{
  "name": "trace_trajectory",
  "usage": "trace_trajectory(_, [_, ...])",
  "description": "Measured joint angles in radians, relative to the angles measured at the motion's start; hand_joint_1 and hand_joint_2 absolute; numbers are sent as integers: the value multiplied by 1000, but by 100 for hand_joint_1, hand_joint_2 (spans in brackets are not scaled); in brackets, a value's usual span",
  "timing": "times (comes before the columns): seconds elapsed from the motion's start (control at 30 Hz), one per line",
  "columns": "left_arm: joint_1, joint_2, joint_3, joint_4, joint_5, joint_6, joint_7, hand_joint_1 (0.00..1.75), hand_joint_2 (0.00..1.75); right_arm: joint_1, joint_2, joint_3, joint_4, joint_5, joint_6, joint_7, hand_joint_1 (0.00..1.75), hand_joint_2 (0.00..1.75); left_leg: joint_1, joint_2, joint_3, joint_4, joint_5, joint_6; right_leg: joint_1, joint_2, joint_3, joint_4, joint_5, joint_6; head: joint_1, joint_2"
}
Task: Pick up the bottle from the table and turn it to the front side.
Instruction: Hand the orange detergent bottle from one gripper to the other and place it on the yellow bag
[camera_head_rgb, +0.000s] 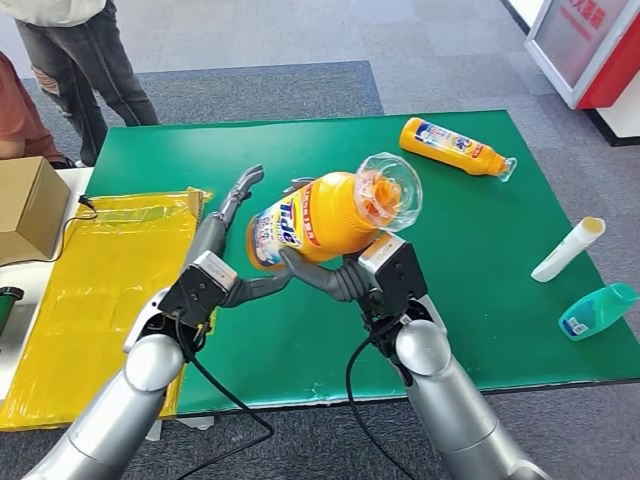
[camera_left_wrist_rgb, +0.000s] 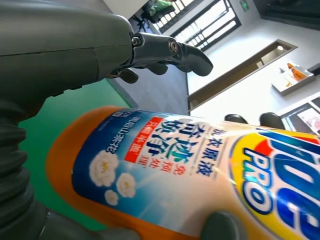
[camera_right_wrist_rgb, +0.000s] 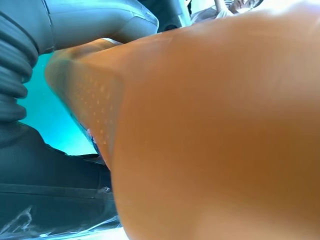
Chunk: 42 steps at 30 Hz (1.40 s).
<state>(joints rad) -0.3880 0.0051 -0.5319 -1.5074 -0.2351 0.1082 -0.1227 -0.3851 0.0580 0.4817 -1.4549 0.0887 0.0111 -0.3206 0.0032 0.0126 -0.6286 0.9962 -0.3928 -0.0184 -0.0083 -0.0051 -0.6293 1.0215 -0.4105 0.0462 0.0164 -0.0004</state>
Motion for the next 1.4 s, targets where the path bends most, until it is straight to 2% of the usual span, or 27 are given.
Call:
trace_trajectory(0.37, [-12, -2, -16, -6, -13, -7, 9, 0, 175, 3, 0, 1, -2, 2, 3, -8, 175, 175, 0, 0, 0, 0, 0, 0, 0, 0, 0, 0, 0, 0, 0, 0])
trace_trajectory(0.5, [-13, -2, -20, -6, -13, -8, 9, 175, 175, 3, 0, 1, -2, 2, 3, -8, 175, 175, 0, 0, 0, 0, 0, 0, 0, 0, 0, 0, 0, 0, 0, 0])
trace_trajectory(1.1, [-21, 2, -32, -9, 8, -22, 13, 175, 175, 10, 0, 1, -13, 3, 3, -8, 175, 175, 0, 0, 0, 0, 0, 0, 0, 0, 0, 0, 0, 0, 0, 0])
trace_trajectory(1.17, [-21, 3, -32, -11, 9, -22, 13, 175, 175, 10, 0, 1, -14, 3, 3, -8, 161, 175, 0, 0, 0, 0, 0, 0, 0, 0, 0, 0, 0, 0, 0, 0])
trace_trajectory(1.23, [-21, 3, -32, -12, 10, -22, 13, 175, 175, 10, 0, 1, -16, 3, 3, -8, 75, 175, 0, 0, 0, 0, 0, 0, 0, 0, 0, 0, 0, 0, 0, 0])
trace_trajectory(1.3, [-20, 4, -32, -13, 12, -22, 13, 175, 175, 10, 0, 1, -16, 3, 3, -8, 2, 175, 0, 0, 0, 0, 0, 0, 0, 0, 0, 0, 0, 0, 0, 0])
trace_trajectory(1.4, [-20, 5, -32, -14, 21, -22, 14, 175, 175, 10, 0, 1, -16, 2, 13, -1, 0, 175, 0, 0, 0, 0, 0, 0, 0, 0, 0, 0, 0, 0, 0, 0])
